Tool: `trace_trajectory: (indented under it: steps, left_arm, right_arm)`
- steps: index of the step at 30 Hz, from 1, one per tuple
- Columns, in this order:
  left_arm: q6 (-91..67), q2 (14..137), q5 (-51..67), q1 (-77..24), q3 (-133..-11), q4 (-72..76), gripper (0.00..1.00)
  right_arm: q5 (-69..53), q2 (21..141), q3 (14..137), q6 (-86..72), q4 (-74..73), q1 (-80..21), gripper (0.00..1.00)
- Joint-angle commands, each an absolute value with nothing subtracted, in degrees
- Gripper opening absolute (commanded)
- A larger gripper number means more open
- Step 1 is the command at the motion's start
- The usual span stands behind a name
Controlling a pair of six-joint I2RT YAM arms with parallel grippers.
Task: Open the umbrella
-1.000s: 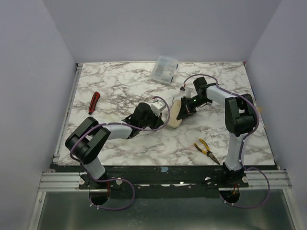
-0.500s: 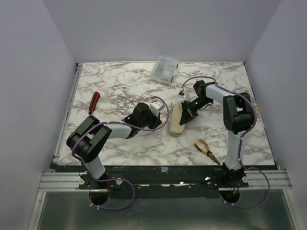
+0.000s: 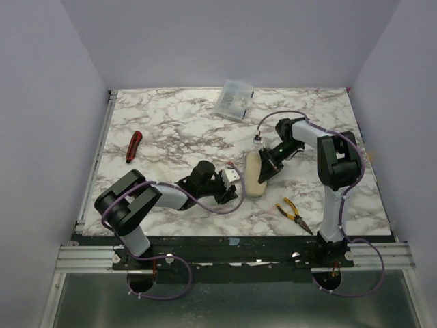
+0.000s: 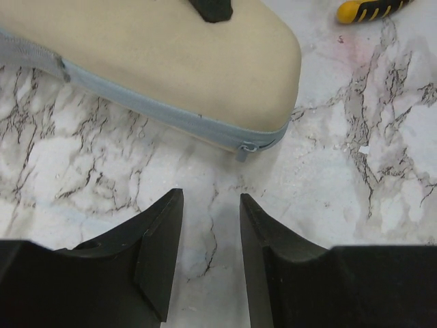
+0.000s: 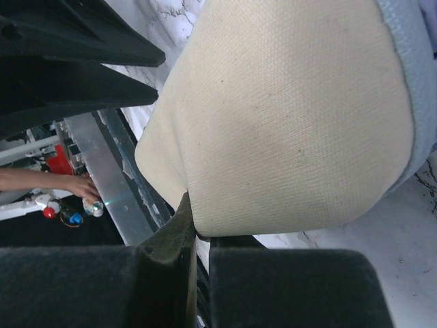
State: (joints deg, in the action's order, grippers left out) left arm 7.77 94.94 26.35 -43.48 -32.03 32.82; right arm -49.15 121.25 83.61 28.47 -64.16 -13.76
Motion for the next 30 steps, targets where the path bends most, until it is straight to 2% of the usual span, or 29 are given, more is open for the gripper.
trace_trajectory:
  steps: [1,6,9,12,15,22,30]
  left_arm:
    - [11.83,96.92,30.47,-45.22,-33.61,37.3,0.41]
    - [11.15,98.45,32.44,-47.12,-35.15,37.97,0.41]
    - [9.48,99.25,31.15,-47.6,-35.92,38.23,0.36]
    - [7.24,99.72,29.47,-47.58,-36.27,38.43,0.21]
    - [6.29,99.01,29.06,-47.58,-35.26,39.65,0.0]
    - [4.4,97.5,25.4,-46.72,-35.24,39.89,0.0]
    - [-1.83,99.09,18.18,-43.59,-42.81,34.36,0.0]
  right_arm:
    - [-39.25,124.16,82.03,32.91,-62.92,-13.54,0.01]
    - [-38.12,123.76,81.87,33.27,-62.72,-13.53,0.01]
    - [-37.66,123.37,81.95,33.9,-63.02,-13.53,0.01]
    - [-37.45,122.98,81.74,34.35,-63.12,-13.53,0.01]
    - [-37.18,123.02,81.46,34.62,-63.11,-13.53,0.01]
    - [-37.26,123.14,81.13,35.48,-63.2,-13.62,0.01]
    - [-37.18,122.19,79.89,36.39,-63.16,-14.05,0.01]
